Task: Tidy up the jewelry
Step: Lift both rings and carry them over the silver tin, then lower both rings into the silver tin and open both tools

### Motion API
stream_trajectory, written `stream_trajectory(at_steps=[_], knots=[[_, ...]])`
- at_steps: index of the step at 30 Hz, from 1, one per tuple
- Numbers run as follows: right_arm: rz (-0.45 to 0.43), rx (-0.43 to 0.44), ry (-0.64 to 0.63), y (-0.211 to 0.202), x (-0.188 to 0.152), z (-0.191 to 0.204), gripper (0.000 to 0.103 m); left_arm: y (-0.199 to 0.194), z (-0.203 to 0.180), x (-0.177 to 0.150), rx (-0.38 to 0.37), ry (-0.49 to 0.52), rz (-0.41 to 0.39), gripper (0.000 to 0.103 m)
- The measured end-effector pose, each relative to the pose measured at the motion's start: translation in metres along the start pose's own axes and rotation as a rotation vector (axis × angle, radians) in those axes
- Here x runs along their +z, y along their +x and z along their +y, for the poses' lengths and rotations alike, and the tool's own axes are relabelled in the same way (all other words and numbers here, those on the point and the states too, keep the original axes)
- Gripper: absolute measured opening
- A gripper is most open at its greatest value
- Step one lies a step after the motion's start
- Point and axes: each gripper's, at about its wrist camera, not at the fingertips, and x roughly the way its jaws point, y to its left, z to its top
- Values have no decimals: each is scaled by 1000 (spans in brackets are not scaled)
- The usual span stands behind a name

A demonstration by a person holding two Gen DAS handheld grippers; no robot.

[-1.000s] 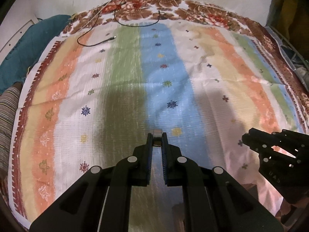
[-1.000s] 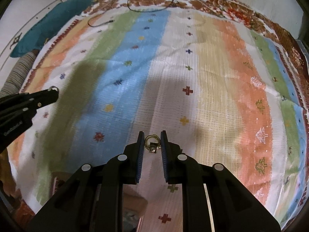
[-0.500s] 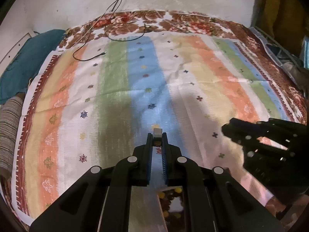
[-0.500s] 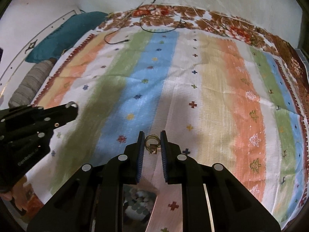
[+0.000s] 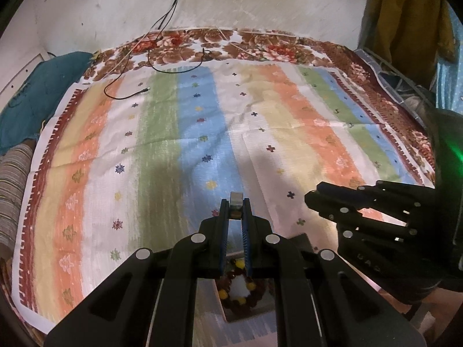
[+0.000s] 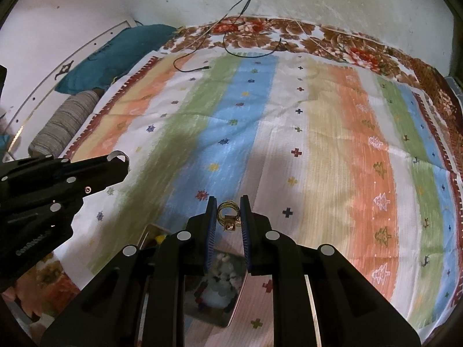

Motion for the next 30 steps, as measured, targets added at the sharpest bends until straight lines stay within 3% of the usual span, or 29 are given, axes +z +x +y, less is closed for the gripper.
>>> stream_trajectory(at_steps=[18, 19, 21, 22, 25, 27, 30], knots=[[11, 58, -24, -16, -25, 13, 17, -24, -11, -30, -20, -17, -15, 8], [18, 63, -21, -15, -26, 12, 18, -23, -12, -30, -22, -17, -11, 8], [27, 55, -14, -13, -27, 10, 31, -21, -11, -29, -19, -22, -7, 9], [24, 41, -3, -14, -27, 7, 40, -21, -10, -29, -20, -27, -7, 13], [27, 48, 14, -16, -28, 3, 45, -21, -5, -29, -35, -49, -6, 32], [25, 36, 21, -18, -29, 0, 48, -23, -2, -29, -35, -59, -8, 33], [14, 12, 18, -23, -30, -2, 53, -25, 1, -30, -36, -69, -9, 45]])
